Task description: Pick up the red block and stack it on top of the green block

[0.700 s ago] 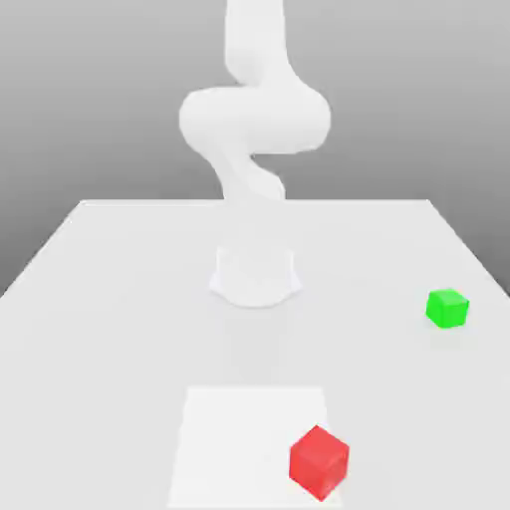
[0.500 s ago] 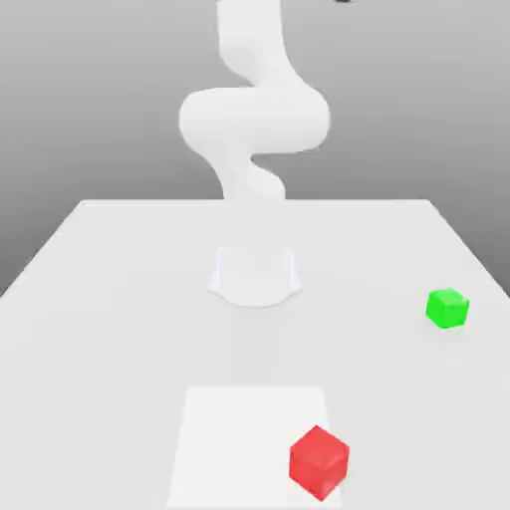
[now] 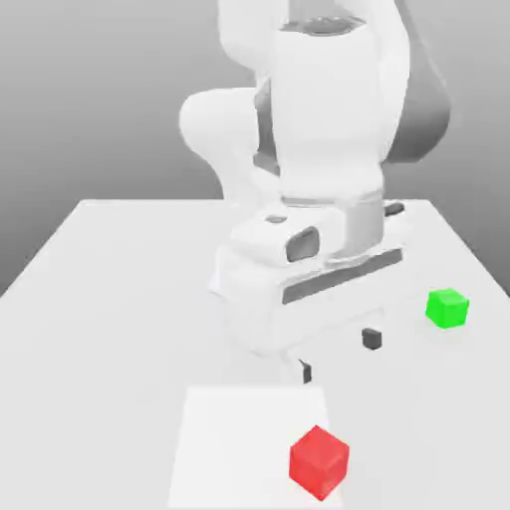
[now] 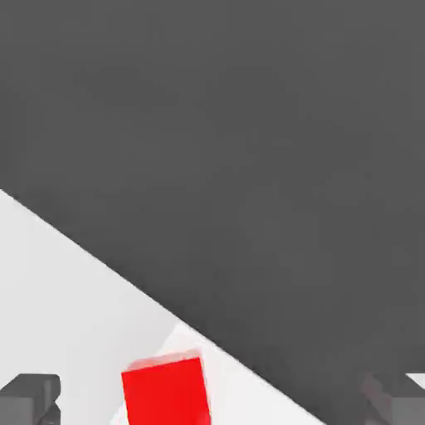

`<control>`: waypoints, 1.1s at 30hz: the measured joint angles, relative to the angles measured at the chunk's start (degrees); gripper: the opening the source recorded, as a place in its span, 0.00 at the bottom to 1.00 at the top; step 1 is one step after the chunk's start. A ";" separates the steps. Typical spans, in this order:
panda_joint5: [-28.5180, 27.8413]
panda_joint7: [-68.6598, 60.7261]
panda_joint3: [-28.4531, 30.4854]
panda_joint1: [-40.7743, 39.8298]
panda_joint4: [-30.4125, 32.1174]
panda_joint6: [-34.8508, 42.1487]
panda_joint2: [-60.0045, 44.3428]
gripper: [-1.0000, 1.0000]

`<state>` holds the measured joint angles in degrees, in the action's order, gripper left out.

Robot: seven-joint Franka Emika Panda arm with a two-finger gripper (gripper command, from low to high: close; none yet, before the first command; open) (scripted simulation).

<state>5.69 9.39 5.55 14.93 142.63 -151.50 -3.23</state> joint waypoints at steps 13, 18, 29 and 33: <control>-0.96 -4.38 -1.67 -0.81 0.12 -11.82 -17.47 0.00; -1.91 -3.73 -1.22 -0.53 0.61 -9.13 -14.25 0.00; -4.82 -20.23 -11.37 8.63 7.18 -2.50 -1.37 0.00; -3.97 -30.94 -15.30 15.97 10.12 -2.17 1.86 0.00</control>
<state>1.72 -21.55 -9.75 30.90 152.75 -153.67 -1.37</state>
